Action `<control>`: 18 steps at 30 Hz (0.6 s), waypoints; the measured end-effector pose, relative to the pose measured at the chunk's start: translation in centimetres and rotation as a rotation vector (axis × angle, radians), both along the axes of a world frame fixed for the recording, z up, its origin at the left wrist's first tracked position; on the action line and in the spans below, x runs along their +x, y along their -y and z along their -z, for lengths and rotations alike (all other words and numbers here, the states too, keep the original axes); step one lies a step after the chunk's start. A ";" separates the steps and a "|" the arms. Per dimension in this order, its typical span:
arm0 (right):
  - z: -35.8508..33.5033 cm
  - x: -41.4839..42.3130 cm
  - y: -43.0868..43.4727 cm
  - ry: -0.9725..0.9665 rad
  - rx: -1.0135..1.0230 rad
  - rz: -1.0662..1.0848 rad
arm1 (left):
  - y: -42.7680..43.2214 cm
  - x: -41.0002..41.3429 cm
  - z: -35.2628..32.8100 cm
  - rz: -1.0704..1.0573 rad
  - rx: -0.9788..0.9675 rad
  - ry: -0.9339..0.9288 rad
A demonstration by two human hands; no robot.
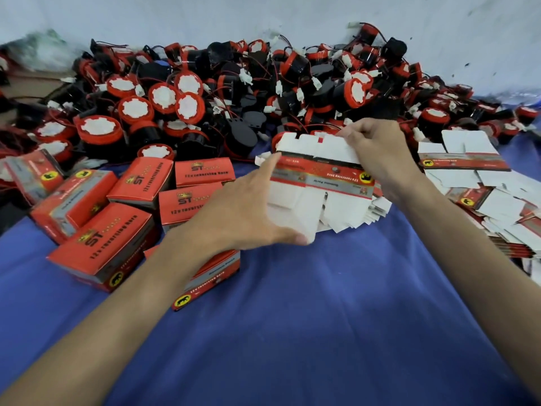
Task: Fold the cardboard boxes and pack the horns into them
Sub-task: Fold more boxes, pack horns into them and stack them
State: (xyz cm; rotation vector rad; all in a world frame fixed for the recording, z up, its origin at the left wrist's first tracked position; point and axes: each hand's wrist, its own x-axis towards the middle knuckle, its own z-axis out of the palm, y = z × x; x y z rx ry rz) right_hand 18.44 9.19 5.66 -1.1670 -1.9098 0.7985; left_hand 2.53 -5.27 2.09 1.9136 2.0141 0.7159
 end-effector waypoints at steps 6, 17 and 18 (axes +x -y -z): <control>1.1 -0.5 0.2 0.330 0.024 -0.240 | -0.4 -0.3 -0.6 -0.083 -0.427 -0.572; 1.6 -0.5 -0.3 0.342 0.063 -0.210 | 1.4 7.8 3.2 -0.276 0.285 0.461; 1.5 -0.4 -0.3 0.367 0.055 -0.215 | 1.1 6.8 3.6 -0.328 0.299 0.445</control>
